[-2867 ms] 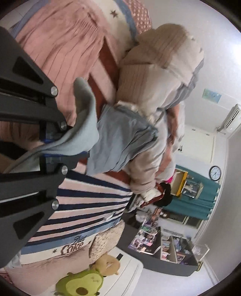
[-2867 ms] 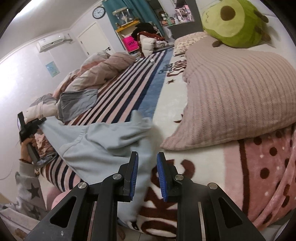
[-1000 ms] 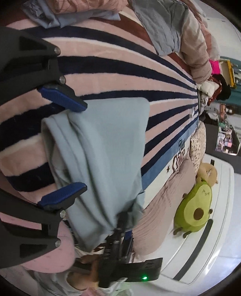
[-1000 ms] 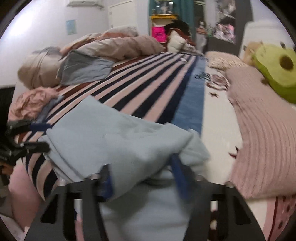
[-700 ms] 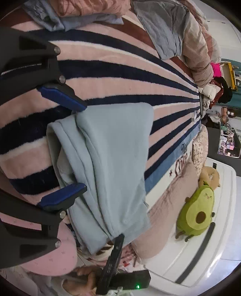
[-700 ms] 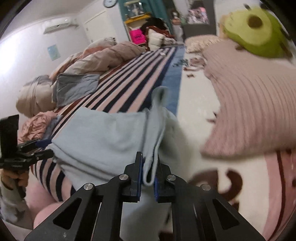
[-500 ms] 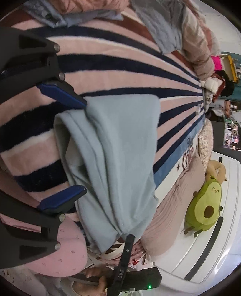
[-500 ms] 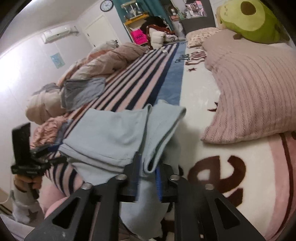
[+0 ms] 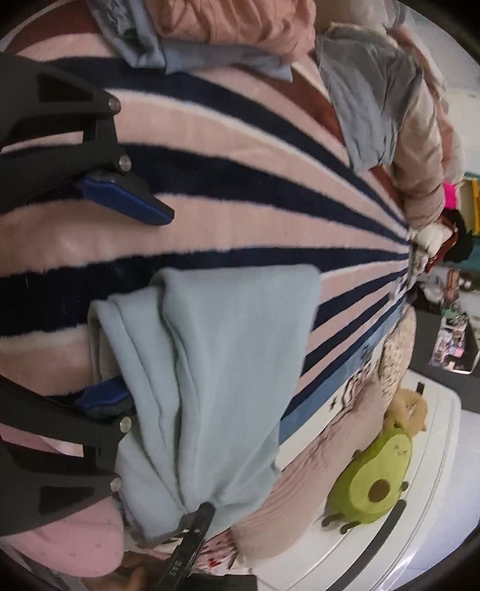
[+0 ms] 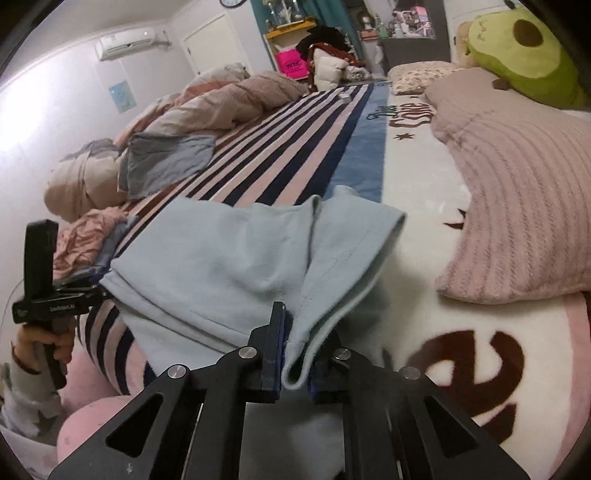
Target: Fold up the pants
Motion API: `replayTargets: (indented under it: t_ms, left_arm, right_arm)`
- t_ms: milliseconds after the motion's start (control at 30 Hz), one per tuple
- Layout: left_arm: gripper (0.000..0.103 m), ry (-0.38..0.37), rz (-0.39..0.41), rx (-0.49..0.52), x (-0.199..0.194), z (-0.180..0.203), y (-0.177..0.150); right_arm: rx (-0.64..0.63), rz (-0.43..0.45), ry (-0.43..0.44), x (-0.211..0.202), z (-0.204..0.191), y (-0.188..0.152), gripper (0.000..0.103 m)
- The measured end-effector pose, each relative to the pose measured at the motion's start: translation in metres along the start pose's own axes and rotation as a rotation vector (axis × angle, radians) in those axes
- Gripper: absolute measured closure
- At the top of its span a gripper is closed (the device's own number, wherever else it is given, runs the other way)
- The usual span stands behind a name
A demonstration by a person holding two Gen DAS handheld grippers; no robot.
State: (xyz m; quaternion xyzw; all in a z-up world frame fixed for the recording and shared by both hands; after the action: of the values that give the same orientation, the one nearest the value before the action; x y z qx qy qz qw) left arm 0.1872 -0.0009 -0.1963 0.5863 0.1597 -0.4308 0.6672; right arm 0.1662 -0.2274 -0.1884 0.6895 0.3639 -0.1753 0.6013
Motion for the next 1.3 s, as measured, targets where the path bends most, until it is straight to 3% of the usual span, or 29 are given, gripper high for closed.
replayTargets:
  t_ms: [167,333,367,400,467,567,600,700,1033,1167,1300]
  left_arm:
    - [0.032,0.062,0.013,0.033,-0.002,-0.001,0.002]
    - [0.032,-0.056,-0.014,0.027,-0.01,0.005,0.004]
    - [0.032,-0.102,-0.022,0.049,-0.016,0.01,0.004]
    - [0.031,-0.132,-0.023,0.069,-0.021,0.015,0.005]
    - [0.027,-0.192,0.003,0.093,-0.037,0.022,0.012]
    - [0.026,-0.252,0.035,0.045,-0.049,0.023,0.027]
    - [0.026,-0.268,0.042,0.015,-0.049,0.022,0.033]
    - [0.026,-0.255,0.044,-0.026,-0.039,0.019,0.046]
    - [0.026,-0.242,-0.072,-0.131,0.043,0.011,0.054]
    - [0.026,-0.288,-0.112,-0.116,0.06,0.016,0.043]
    - [0.039,-0.31,-0.11,-0.13,0.064,0.019,0.041]
  right_arm:
    - [0.067,0.017,0.051,-0.017,0.01,-0.001,0.101]
    - [0.078,-0.035,0.033,-0.021,0.023,-0.011,0.097]
    - [0.079,-0.033,0.028,-0.024,0.025,-0.01,0.092]
    - [0.081,-0.02,0.018,-0.029,0.028,-0.007,0.077]
    - [0.085,0.032,0.001,-0.043,0.035,0.006,0.058]
    - [0.092,0.062,0.027,-0.055,0.033,0.021,0.045]
    - [0.09,0.072,0.037,-0.056,0.031,0.026,0.036]
    - [0.056,0.079,0.058,-0.054,0.019,0.036,0.017]
    - [-0.001,-0.055,0.02,0.011,0.009,0.021,0.013]
    - [0.014,-0.119,0.068,0.028,0.01,0.005,0.012]
    - [0.04,-0.115,0.153,0.025,0.007,0.004,0.011]
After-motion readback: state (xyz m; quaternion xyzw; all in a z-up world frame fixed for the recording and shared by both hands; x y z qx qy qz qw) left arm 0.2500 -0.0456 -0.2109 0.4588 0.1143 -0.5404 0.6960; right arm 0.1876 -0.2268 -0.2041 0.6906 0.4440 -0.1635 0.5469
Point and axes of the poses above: each gripper's, at about its wrist camera, not at the fingertips, and x roughly the way its jaws point, z to its right, y to its top, the point moved 10 cm from there along x, roughly the way its jaws point, and after that the axes turned 7 degrees about -y, right-handed, at the moved point
